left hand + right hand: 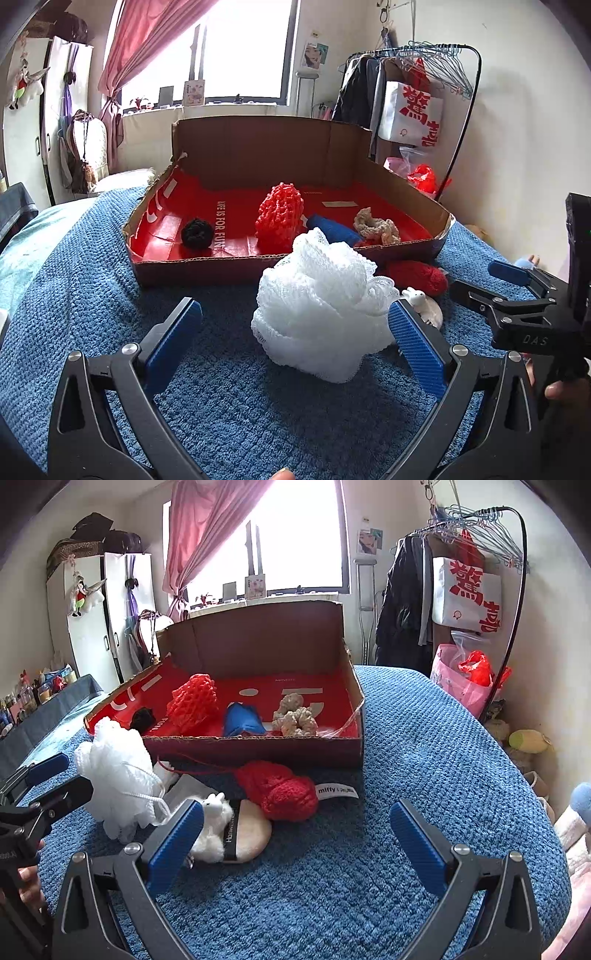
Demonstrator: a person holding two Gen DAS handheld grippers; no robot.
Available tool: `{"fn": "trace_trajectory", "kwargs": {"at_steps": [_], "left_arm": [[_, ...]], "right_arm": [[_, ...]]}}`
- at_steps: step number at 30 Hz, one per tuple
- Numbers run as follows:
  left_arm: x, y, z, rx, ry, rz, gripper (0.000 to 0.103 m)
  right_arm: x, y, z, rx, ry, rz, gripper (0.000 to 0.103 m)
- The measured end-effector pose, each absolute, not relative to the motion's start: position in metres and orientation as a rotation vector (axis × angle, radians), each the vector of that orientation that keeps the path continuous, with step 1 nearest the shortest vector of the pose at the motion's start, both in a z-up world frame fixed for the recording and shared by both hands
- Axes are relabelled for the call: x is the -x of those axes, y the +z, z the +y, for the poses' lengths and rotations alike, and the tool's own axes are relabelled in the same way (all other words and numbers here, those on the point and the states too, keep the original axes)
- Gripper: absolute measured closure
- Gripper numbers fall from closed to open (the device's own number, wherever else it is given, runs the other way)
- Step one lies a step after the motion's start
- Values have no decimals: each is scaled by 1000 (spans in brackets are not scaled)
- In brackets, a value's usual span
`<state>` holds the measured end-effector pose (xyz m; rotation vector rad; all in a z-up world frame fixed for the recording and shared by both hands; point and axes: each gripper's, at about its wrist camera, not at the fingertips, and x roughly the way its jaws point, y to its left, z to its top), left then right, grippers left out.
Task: Organize soft objects
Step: 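Withdraw both tools from the box toward the white bath puff, then grasp the white bath puff with the left tool while the right tool grasps the red knitted pouch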
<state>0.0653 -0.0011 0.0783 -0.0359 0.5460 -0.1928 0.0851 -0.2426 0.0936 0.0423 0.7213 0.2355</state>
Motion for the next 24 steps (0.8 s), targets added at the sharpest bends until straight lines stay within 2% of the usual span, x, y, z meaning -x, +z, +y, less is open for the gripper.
{"fn": "trace_trajectory", "kwargs": {"at_steps": [9, 11, 14, 16, 17, 18, 20, 24], "left_arm": [[-98, 73, -9, 37, -286, 648, 0], [-104, 71, -12, 30, -297, 663, 7], [-111, 66, -17, 8, -307, 680, 21], [-116, 63, -20, 12, -325, 703, 30], [-119, 60, -22, 16, -340, 720, 34], [-121, 58, -23, 19, -352, 732, 37], [-122, 56, -23, 23, -365, 736, 44], [-118, 63, -22, 22, -369, 711, 47]], "right_arm": [[-135, 79, -236, -47, 314, 852, 0], [-146, 74, -235, -54, 330, 890, 1], [-159, 65, -234, -80, 367, 951, 13], [-162, 62, -232, -90, 395, 973, 32], [-163, 61, -232, -95, 408, 976, 37], [-162, 61, -232, -101, 426, 973, 50], [-157, 63, -231, -92, 437, 956, 54], [-140, 79, -232, -72, 418, 880, 55]]}}
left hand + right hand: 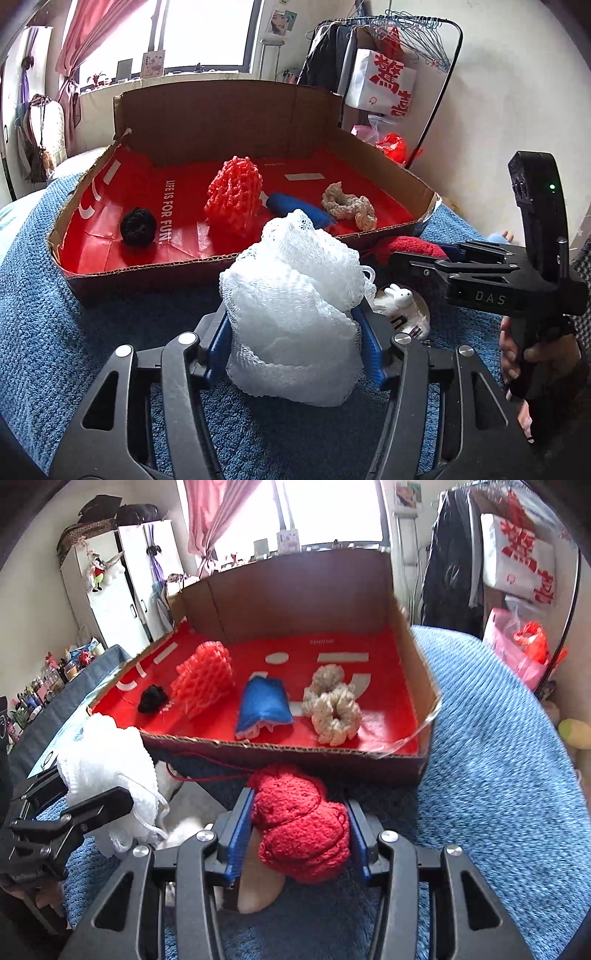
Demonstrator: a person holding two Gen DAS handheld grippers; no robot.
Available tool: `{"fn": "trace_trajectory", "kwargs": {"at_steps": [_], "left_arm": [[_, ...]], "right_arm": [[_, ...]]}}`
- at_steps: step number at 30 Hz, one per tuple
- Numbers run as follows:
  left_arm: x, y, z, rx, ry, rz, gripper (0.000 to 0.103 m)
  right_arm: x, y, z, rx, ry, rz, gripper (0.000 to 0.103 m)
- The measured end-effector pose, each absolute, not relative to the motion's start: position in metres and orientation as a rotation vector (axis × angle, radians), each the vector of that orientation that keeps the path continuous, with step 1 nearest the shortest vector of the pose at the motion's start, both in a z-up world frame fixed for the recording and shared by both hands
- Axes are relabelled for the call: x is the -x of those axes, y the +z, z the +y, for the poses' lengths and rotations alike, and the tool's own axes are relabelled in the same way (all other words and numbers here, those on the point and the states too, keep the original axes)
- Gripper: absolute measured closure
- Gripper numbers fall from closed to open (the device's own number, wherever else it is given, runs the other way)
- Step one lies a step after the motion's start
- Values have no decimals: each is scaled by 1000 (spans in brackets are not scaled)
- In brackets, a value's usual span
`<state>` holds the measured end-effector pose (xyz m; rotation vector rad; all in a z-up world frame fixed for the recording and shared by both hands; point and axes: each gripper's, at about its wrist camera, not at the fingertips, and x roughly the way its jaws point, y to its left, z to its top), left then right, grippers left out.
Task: Organize soft objects
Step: 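Grasp the white bath puff with the left tool while the right tool grasps the red knitted pouch, then lower the bath puff and red pouch into the box and open both tools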
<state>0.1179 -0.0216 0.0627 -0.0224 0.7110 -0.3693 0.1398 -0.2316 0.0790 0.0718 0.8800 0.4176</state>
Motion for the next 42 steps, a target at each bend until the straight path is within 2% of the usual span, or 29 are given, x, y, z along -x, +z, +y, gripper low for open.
{"fn": "trace_trajectory", "kwargs": {"at_steps": [8, 17, 24, 28, 33, 42], "left_arm": [[-99, 92, -10, 18, -366, 635, 48], [-90, 100, 0, 16, -341, 606, 48], [-94, 124, 13, 16, -323, 553, 48], [-124, 152, 24, -25, -294, 516, 48], [-196, 169, 41, -45, -240, 568, 48], [-296, 136, 38, -103, -180, 734, 48]], "right_arm": [[-110, 110, -238, -90, 409, 793, 55], [-109, 114, -242, -117, 406, 799, 54], [-133, 152, -242, -119, 417, 719, 54], [-180, 173, -235, -115, 414, 721, 54], [-245, 168, -215, -91, 397, 797, 54], [-328, 106, -185, -16, 319, 1011, 54]]}}
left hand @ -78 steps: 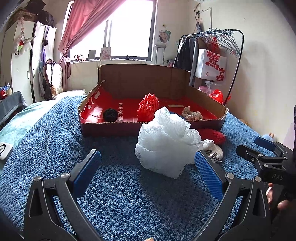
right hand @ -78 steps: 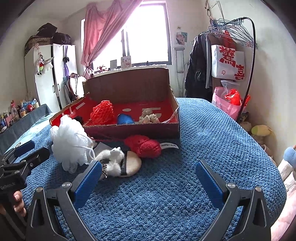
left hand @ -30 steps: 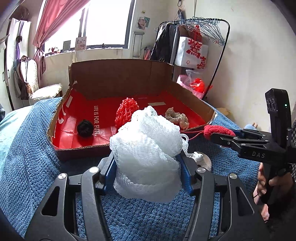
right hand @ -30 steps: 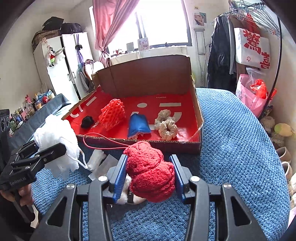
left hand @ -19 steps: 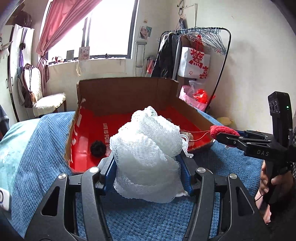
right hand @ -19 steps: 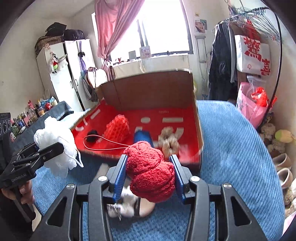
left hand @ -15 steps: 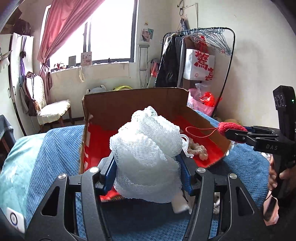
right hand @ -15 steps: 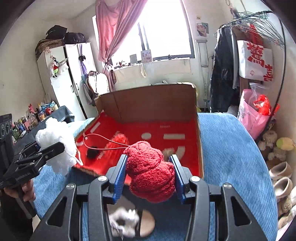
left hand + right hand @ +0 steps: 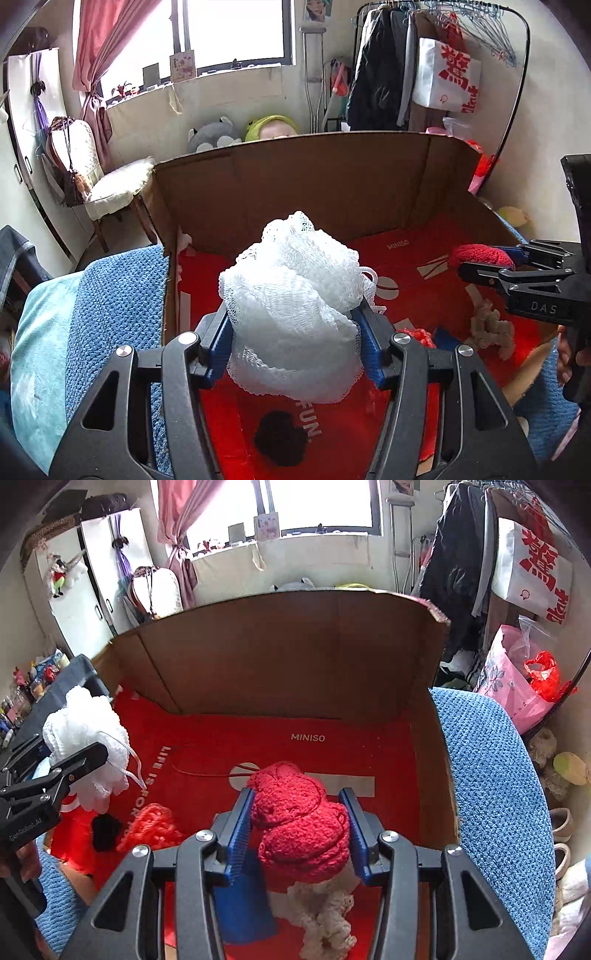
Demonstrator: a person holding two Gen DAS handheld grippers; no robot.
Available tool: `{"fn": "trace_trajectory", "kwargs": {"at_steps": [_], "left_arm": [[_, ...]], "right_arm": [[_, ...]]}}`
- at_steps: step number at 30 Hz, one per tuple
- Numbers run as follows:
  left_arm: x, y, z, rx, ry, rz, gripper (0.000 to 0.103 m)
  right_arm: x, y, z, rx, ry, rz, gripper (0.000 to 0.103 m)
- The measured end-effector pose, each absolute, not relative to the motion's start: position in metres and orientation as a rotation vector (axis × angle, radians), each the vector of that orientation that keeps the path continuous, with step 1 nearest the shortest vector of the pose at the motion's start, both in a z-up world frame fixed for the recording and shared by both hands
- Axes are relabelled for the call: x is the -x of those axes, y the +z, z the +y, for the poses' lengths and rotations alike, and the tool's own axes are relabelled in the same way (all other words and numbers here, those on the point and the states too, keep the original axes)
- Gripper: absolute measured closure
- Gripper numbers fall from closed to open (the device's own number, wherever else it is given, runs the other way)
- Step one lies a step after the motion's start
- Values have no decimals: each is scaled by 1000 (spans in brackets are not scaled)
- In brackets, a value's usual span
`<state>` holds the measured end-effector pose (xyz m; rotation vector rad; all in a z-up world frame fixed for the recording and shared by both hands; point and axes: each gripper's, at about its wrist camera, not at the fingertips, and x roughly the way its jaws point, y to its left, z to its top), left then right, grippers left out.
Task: Organize soft objects
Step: 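Lower the bath puff and red pouch into the box and open both tools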
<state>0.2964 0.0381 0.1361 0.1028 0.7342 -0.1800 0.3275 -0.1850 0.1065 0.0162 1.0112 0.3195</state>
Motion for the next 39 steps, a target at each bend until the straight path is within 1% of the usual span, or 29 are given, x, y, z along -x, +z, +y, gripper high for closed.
{"fn": "trace_trajectory", "kwargs": {"at_steps": [7, 12, 21, 39], "left_arm": [[-333, 109, 24, -116, -185, 823, 48], [-341, 98, 12, -143, -187, 860, 48], [-347, 90, 8, -160, -177, 900, 46], [-355, 86, 11, -149, -159, 911, 38]], "right_arm": [[-347, 83, -171, 118, 281, 1079, 54], [-351, 71, -163, 188, 272, 1123, 54], [-357, 62, -166, 186, 263, 1179, 53], [-369, 59, -164, 196, 267, 1205, 52]]}}
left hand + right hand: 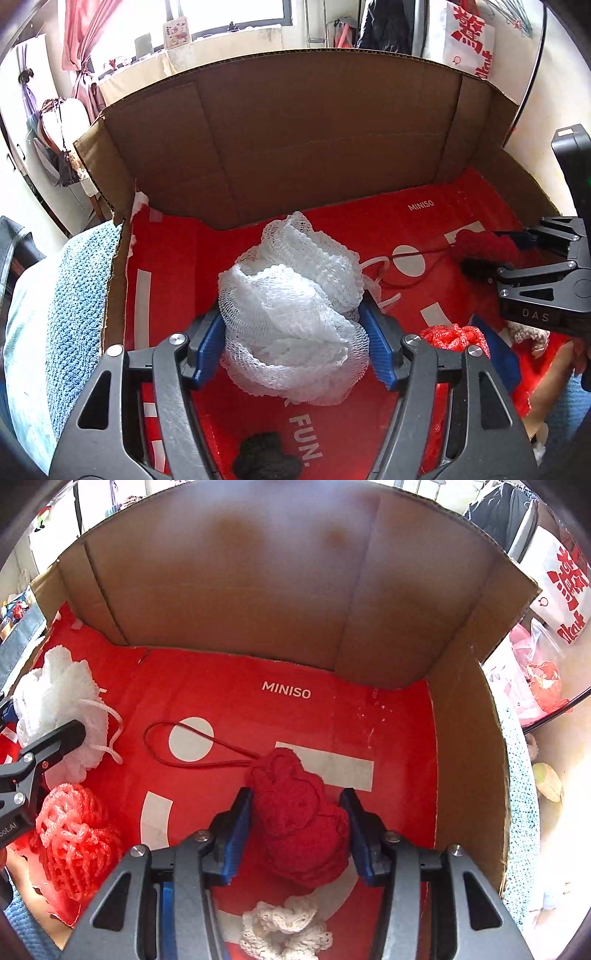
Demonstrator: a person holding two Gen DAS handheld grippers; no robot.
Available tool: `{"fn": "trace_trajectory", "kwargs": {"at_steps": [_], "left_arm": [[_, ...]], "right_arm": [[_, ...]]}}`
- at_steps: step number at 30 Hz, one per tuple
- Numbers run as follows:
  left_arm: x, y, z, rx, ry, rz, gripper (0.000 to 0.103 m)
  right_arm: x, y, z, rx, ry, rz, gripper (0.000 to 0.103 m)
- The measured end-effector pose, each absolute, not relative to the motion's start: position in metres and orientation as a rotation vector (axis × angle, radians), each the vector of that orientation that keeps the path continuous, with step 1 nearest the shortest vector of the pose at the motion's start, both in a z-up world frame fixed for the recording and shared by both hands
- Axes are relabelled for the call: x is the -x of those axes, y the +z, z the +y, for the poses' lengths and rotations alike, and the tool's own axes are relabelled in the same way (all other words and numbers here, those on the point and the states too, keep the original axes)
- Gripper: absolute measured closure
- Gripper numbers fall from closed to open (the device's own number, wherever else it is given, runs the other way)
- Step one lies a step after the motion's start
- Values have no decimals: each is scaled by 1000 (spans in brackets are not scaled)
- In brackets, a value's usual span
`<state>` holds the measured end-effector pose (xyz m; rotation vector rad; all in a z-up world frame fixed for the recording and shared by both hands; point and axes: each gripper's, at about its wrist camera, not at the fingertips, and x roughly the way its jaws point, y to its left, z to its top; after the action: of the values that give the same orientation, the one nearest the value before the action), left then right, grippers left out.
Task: Organize soft objects
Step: 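Lower the bath puff and red pouch into the box and open both tools, then withdraw both tools from the box toward the white cloth and powder puff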
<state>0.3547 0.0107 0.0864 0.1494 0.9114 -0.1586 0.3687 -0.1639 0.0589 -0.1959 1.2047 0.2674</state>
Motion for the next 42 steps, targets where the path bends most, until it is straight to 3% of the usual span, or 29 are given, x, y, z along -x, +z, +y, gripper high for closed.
{"fn": "trace_trajectory", "kwargs": {"at_steps": [3, 6, 24, 36, 42], "left_arm": [[-354, 85, 15, -134, -156, 912, 36], [-355, 86, 16, -121, -153, 911, 34], [-342, 105, 25, -45, -191, 838, 15], [-297, 142, 39, 52, -237, 714, 10], [-261, 162, 40, 51, -244, 624, 6]], "right_arm": [[-369, 59, -165, 196, 268, 1205, 50], [-367, 60, -164, 198, 271, 1205, 41], [-350, 77, -156, 205, 277, 1149, 34], [-296, 147, -162, 125, 316, 966, 24], [-261, 179, -176, 108, 322, 836, 12]]}}
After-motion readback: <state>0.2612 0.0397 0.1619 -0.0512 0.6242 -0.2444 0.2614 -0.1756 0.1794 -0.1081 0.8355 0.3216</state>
